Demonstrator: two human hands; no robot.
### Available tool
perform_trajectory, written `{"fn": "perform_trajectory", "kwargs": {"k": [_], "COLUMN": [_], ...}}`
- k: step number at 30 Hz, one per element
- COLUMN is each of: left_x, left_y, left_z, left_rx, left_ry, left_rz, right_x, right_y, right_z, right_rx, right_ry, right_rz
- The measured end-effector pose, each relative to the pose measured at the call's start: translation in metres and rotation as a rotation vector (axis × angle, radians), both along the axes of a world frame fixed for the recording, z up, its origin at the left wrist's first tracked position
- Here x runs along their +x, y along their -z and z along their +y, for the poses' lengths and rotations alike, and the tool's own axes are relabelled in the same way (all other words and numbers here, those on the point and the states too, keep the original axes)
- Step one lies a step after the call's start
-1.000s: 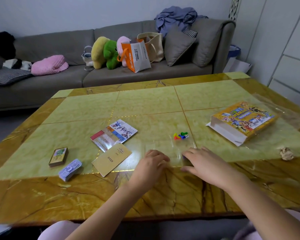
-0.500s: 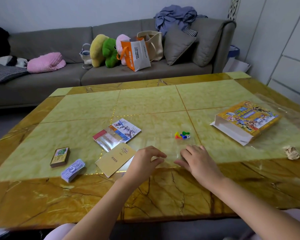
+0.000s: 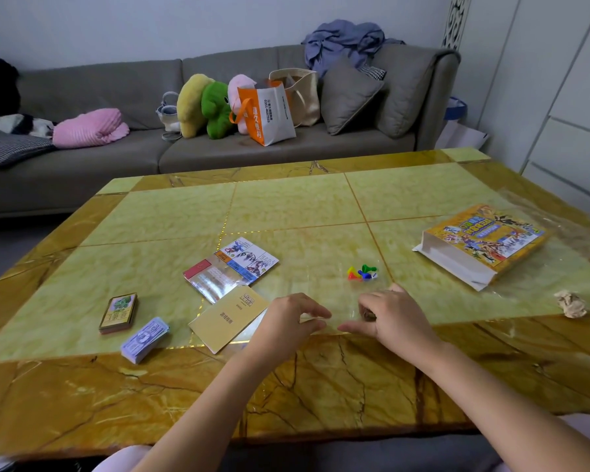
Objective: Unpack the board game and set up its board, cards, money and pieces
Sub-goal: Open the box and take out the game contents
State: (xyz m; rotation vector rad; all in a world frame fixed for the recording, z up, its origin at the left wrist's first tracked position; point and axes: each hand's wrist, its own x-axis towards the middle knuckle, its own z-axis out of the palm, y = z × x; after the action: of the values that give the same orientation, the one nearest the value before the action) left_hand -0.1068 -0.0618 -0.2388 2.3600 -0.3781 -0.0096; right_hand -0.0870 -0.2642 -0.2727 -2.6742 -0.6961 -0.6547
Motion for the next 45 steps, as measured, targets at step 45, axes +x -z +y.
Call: {"fn": "perform_trajectory", "kwargs": {"k": [45], "left_x": [-0.008], "left_y": [-0.024], "left_z": [0.038], "left_rx": [0.339], "left_ry": [0.101], "left_rz": [0.165], "right_x": [0.002], "right_y": [0.001], "right_z": [-0.036], "right_rx": [0.262], "right_ry": [0.304], "right_rz": [0.136]}}
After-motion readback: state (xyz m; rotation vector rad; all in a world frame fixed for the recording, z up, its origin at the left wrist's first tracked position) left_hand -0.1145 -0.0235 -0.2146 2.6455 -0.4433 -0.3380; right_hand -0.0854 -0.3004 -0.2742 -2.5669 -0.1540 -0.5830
